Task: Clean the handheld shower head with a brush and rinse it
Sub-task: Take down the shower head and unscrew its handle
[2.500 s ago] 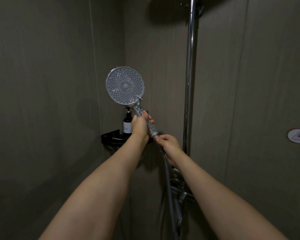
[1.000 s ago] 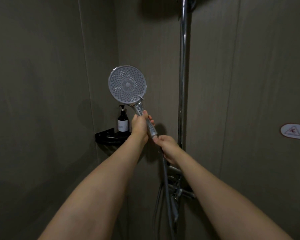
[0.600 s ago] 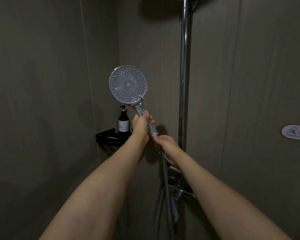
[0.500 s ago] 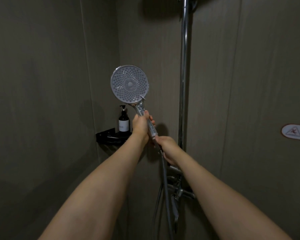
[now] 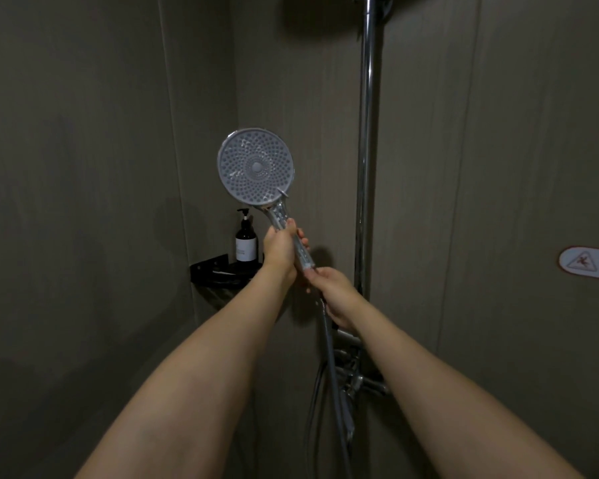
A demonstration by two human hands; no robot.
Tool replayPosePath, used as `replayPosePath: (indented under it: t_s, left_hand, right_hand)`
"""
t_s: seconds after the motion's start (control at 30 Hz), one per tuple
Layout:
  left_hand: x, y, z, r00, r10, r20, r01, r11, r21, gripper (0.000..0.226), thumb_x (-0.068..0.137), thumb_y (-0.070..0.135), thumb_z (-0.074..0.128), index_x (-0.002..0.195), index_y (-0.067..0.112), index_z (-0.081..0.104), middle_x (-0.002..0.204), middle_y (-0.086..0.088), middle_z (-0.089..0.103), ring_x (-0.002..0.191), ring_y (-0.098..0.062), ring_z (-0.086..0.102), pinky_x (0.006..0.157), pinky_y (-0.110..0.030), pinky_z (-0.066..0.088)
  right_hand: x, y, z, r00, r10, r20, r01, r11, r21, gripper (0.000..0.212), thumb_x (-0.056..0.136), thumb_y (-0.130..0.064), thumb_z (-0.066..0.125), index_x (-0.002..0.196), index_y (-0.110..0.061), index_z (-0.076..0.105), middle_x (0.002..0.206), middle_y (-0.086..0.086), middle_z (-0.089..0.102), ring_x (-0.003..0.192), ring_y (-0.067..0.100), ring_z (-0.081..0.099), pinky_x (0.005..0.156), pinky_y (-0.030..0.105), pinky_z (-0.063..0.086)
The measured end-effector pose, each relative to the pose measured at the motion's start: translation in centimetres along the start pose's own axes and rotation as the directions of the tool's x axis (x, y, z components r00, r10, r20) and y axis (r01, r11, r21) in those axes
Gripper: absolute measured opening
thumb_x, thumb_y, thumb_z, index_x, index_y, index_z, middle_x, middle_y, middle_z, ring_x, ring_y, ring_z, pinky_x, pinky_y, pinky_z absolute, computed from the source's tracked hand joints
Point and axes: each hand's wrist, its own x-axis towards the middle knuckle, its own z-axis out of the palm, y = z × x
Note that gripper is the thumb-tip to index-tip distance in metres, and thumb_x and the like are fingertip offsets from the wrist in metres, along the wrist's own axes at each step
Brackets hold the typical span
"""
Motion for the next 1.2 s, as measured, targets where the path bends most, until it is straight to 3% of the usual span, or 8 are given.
replayPosePath:
  t_s: [0.1, 0.23, 0.37, 0.5, 0.7, 0.87, 1.07, 1.2]
  left_hand:
    - [0.0, -0.2, -0.1, 1.0, -0.006, -0.003, 0.006, 1.0, 0.014, 0.013, 0.098, 0.019, 0.043, 0.086, 0.019, 0.048, 0.067, -0.001, 0.047, 0.057, -0.013, 0.046, 0.057, -0.027, 0.042]
    - [-0.2, -0.3, 0.1, 1.0, 0.013, -0.016, -0.013, 1.0, 0.008, 0.014, 0.098, 0.016, 0.043, 0.085, 0.018, 0.047, 0.065, -0.001, 0.045, 0.055, -0.013, 0.044, 0.054, -0.025, 0.042]
    - [-0.1, -0.3, 0.1, 1.0, 0.003, -0.022, -0.003, 0.999, 0.043, 0.015, 0.098, 0.015, 0.043, 0.084, 0.018, 0.047, 0.065, -0.002, 0.045, 0.054, -0.013, 0.043, 0.054, -0.026, 0.041]
    - [0.0, -0.7, 0.2, 0.999, 0.029, -0.024, -0.027, 0.998, 0.05, 0.016, 0.098, 0.015, 0.042, 0.083, 0.018, 0.045, 0.066, -0.002, 0.045, 0.053, -0.012, 0.043, 0.05, -0.023, 0.041]
    - [0.7, -0.2, -0.3, 0.999, 0.031, -0.018, -0.03, 0.999, 0.043, 0.015, 0.098, 0.017, 0.042, 0.084, 0.018, 0.044, 0.066, -0.002, 0.045, 0.055, -0.013, 0.044, 0.054, -0.027, 0.04]
    - [1.1, -0.3, -0.9, 0.999, 0.027, -0.025, -0.026, 0.999, 0.044, 0.015, 0.099, 0.018, 0.042, 0.084, 0.018, 0.046, 0.066, -0.002, 0.045, 0.056, -0.014, 0.044, 0.055, -0.027, 0.041]
    - [1.4, -1.3, -1.4, 1.0, 0.007, -0.018, -0.007, 1.0, 0.005, 0.017, 0.099, 0.015, 0.042, 0.082, 0.018, 0.045, 0.064, -0.001, 0.043, 0.047, -0.01, 0.044, 0.05, -0.024, 0.041]
    - [1.4, -1.8, -1.8, 1.0, -0.001, -0.007, 0.001, 1.0, 0.015, 0.016, 0.098, 0.017, 0.042, 0.083, 0.019, 0.046, 0.065, -0.002, 0.044, 0.053, -0.013, 0.044, 0.054, -0.026, 0.04]
  right_hand:
    - [0.2, 0.1, -0.1, 1.0, -0.029, 0.004, 0.029, 0.998, -0.061, 0.021, 0.096, -0.021, 0.049, 0.079, -0.017, 0.06, 0.077, 0.002, 0.061, 0.075, 0.016, 0.056, 0.084, 0.036, 0.044]
    - [0.1, 0.1, 0.0, 0.994, -0.079, -0.076, 0.067, 0.986, -0.151, 0.011, 0.093, -0.02, 0.054, 0.083, -0.018, 0.054, 0.072, -0.002, 0.058, 0.067, 0.01, 0.055, 0.064, 0.021, 0.042]
    - [0.2, 0.3, 0.5, 0.998, 0.059, -0.035, -0.057, 0.997, 0.047, 0.023, 0.099, -0.021, 0.04, 0.083, -0.018, 0.056, 0.073, 0.0, 0.052, 0.068, 0.011, 0.048, 0.07, 0.024, 0.041]
    - [0.5, 0.9, 0.1, 0.999, 0.026, -0.045, -0.035, 0.98, -0.196, 0.011, 0.094, -0.021, 0.052, 0.083, -0.022, 0.05, 0.075, -0.001, 0.053, 0.068, 0.012, 0.05, 0.068, 0.026, 0.041]
    - [0.4, 2.0, -0.3, 0.996, 0.089, -0.002, -0.089, 0.989, 0.118, 0.018, 0.098, -0.019, 0.044, 0.083, -0.016, 0.053, 0.071, 0.0, 0.047, 0.063, 0.009, 0.042, 0.063, 0.021, 0.036]
    - [0.6, 2.4, -0.8, 0.987, 0.147, -0.07, -0.143, 0.988, 0.057, 0.02, 0.098, -0.011, 0.041, 0.085, -0.019, 0.055, 0.08, 0.0, 0.052, 0.072, 0.012, 0.047, 0.071, 0.023, 0.04]
    - [0.7, 0.8, -0.2, 0.966, 0.012, -0.26, 0.013, 0.995, 0.094, 0.022, 0.098, -0.009, 0.041, 0.081, -0.017, 0.051, 0.073, 0.0, 0.05, 0.063, 0.009, 0.045, 0.064, 0.02, 0.04]
    - [0.6, 0.9, -0.2, 0.946, -0.055, -0.32, 0.035, 0.997, -0.069, 0.011, 0.098, -0.012, 0.043, 0.091, -0.015, 0.052, 0.072, -0.002, 0.051, 0.062, 0.008, 0.046, 0.059, 0.019, 0.038]
